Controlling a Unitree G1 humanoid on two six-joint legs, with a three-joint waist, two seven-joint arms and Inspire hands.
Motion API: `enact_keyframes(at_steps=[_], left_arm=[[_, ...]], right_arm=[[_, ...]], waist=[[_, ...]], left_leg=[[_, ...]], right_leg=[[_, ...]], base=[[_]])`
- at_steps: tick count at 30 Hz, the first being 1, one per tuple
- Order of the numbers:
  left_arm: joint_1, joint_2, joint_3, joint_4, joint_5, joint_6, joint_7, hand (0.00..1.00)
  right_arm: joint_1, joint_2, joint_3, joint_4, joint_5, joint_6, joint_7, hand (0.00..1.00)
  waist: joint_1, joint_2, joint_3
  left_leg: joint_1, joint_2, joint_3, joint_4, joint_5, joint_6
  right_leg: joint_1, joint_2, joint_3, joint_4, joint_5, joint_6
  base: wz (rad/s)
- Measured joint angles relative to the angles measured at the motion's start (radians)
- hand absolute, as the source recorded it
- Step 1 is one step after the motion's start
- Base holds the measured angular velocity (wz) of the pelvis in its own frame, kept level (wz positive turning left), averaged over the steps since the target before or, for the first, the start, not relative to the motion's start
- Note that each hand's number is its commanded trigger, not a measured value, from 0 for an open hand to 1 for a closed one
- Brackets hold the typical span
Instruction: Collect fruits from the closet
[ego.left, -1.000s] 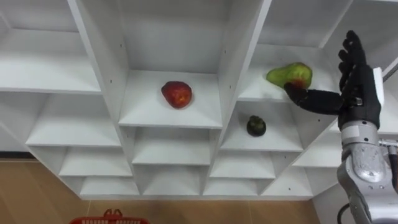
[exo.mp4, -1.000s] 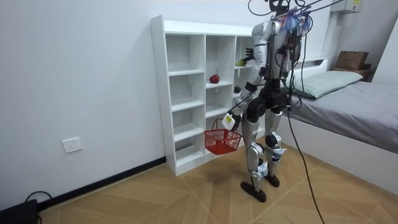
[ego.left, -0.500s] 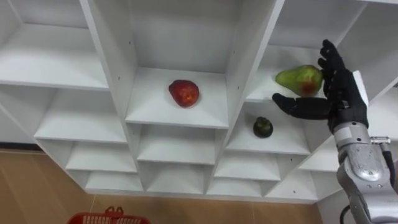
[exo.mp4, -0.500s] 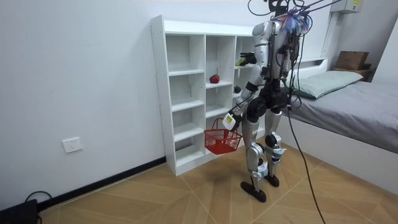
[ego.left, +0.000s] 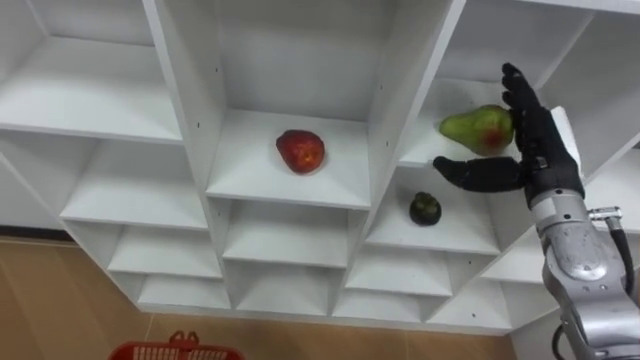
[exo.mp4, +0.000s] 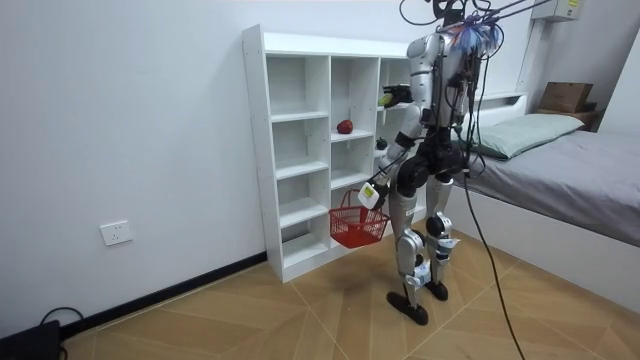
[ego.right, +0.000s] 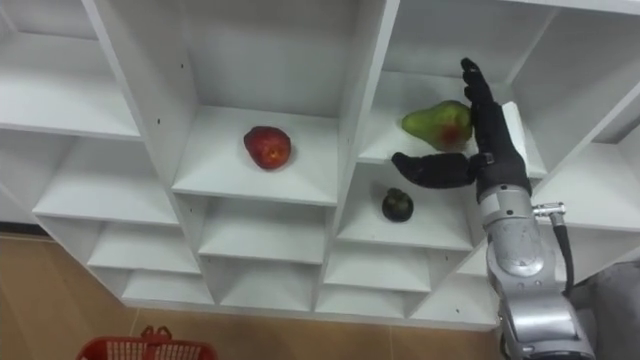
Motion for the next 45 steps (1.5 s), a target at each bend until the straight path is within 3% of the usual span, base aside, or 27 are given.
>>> enact_keyframes(at_steps=[1,2,19,30,38,43,45], left_arm=[[-0.001,0.0,0.002,0.0,0.0,0.001,-0.002,1.0],[-0.002,-0.001,0.002,0.0,0.0,0.001,-0.003,1.0],[-0.008,-0.002,0.008,0.0,0.0,0.003,-0.025,1.0],[-0.013,-0.002,0.008,0.0,0.0,0.003,-0.025,1.0],[-0.014,-0.004,-0.006,0.0,0.0,0.003,-0.018,1.0],[-0.015,-0.007,-0.006,0.0,0.0,0.003,-0.006,1.0],[-0.015,-0.007,-0.004,0.0,0.0,0.003,-0.006,1.0]], right_arm=[[0.0,0.001,0.0,0.016,0.004,0.001,0.006,0.87],[0.0,0.001,0.0,0.017,0.005,0.0,0.007,1.0],[-0.023,-0.002,-0.038,0.04,-0.013,-0.01,-0.054,1.0],[-0.026,-0.002,-0.037,0.043,-0.001,-0.011,-0.055,1.0],[-0.026,0.005,-0.031,0.04,-0.001,-0.007,-0.05,1.0],[0.003,0.008,-0.025,-0.017,-0.002,0.004,-0.028,1.0],[0.017,0.008,-0.008,-0.046,-0.001,0.004,-0.019,1.0]], waist=[[-0.001,-0.001,-0.0005],[-0.001,-0.001,-0.0004],[0.0,0.009,0.0075],[0.002,0.01,0.0082],[0.001,0.011,0.006],[0.0,0.031,-0.0075],[0.0,0.038,-0.0073]], left_leg=[[0.0,0.0,0.0,0.0,0.0,0.0],[0.0,0.0,0.0,0.0,0.0,0.0],[-0.001,-0.001,-0.019,0.003,0.001,0.002],[-0.001,-0.001,-0.02,0.002,0.001,0.002],[0.0,-0.001,-0.016,0.004,0.001,0.002],[0.002,-0.001,-0.01,0.004,0.001,0.002],[0.003,0.0,-0.007,0.004,0.002,0.002]], right_leg=[[0.0,0.0,0.001,0.0,0.0,0.0],[0.0,0.0,0.001,0.0,0.0,0.0],[-0.002,-0.002,-0.003,0.013,0.0,0.0],[-0.002,-0.003,-0.003,0.012,0.0,0.0],[-0.002,0.0,-0.004,0.012,0.0,0.0],[-0.002,0.001,0.0,0.014,0.0,0.0],[-0.002,0.0,0.001,0.014,0.0,0.0]], base=[[0.0],[0.0],[0.01],[0.0],[0.0],[-0.01],[0.0]])
